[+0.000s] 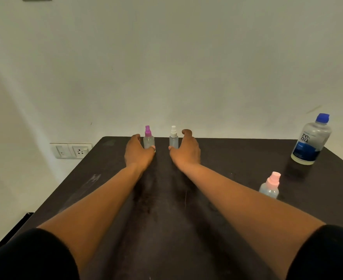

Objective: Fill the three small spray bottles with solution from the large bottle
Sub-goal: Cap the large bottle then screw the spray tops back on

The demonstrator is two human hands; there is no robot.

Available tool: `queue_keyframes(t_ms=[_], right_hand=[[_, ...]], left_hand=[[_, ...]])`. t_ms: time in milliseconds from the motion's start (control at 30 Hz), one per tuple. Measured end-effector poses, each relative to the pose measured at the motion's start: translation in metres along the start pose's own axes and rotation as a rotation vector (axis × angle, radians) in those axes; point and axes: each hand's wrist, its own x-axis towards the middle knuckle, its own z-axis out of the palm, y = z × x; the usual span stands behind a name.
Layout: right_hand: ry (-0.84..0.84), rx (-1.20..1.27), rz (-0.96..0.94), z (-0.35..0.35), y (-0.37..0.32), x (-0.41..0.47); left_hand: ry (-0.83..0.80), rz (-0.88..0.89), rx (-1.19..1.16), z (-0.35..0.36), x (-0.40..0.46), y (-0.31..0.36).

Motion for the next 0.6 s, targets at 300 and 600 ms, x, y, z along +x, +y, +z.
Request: queue_keyframes(t_ms=[300,600], right_hand=[[0.109,0.135,-0.129,-0.08,0.02,-0.122],[0.567,-0.025,-0.425,-0.164,0.048,-0.183]], left_hand=[[-0.17,0.205,-0.081,0.0,-0.142,0.02],[-0.34,0.316,-0.15,0.041,-0.225,0.061]])
